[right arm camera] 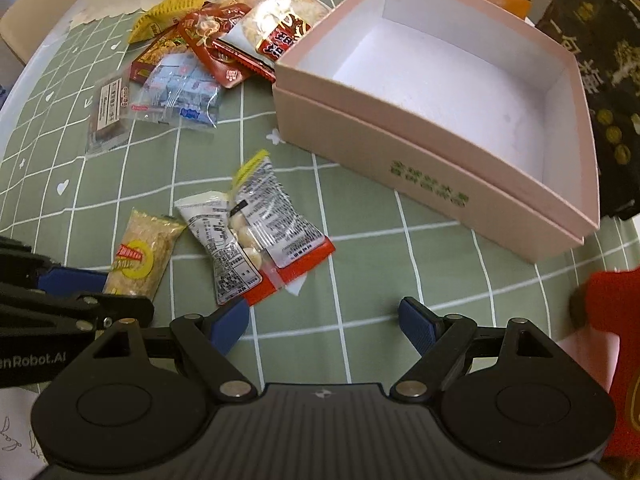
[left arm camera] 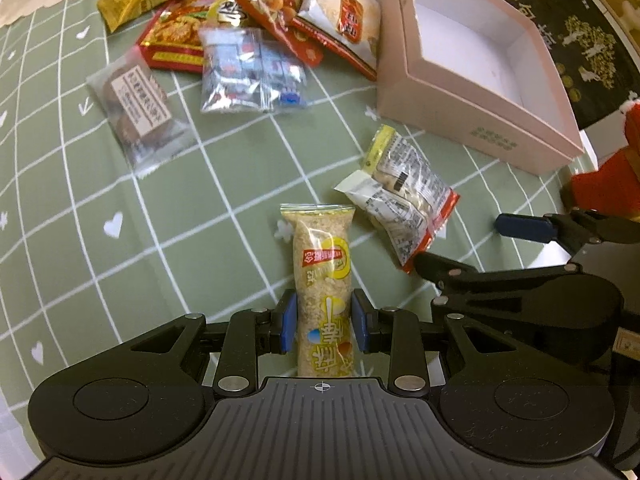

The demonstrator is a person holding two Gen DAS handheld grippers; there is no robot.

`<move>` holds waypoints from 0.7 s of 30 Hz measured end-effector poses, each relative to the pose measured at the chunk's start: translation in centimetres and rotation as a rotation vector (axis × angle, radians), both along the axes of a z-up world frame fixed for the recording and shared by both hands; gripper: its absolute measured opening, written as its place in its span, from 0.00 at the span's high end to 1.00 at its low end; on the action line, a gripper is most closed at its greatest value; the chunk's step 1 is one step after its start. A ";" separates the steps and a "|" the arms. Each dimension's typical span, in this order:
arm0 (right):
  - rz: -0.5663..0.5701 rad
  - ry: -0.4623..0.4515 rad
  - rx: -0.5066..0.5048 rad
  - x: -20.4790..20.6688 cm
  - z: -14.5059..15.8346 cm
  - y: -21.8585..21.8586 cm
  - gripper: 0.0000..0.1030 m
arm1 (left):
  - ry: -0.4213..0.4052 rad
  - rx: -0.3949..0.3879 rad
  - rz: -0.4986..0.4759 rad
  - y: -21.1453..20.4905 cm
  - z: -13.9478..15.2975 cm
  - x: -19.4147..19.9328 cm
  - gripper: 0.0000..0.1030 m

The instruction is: Organize snacks

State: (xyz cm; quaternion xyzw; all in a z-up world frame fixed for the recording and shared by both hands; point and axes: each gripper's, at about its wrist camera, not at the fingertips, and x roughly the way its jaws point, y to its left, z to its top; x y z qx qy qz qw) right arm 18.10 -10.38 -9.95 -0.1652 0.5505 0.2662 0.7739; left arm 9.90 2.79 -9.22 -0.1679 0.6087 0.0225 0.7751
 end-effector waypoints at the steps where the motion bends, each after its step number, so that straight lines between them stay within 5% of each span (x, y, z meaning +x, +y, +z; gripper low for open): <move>1: 0.002 0.001 0.000 0.2 0.0 0.2 0.20 | 0.001 0.002 -0.001 0.0 0.0 0.2 0.68; 14: -0.218 0.037 0.019 0.1 -0.3 -3.1 0.19 | -0.002 0.012 -0.049 -0.6 0.0 3.2 0.68; 21: -0.108 -0.015 0.051 0.4 -0.4 -2.3 0.19 | 0.001 0.028 -0.064 -0.9 0.0 3.2 0.68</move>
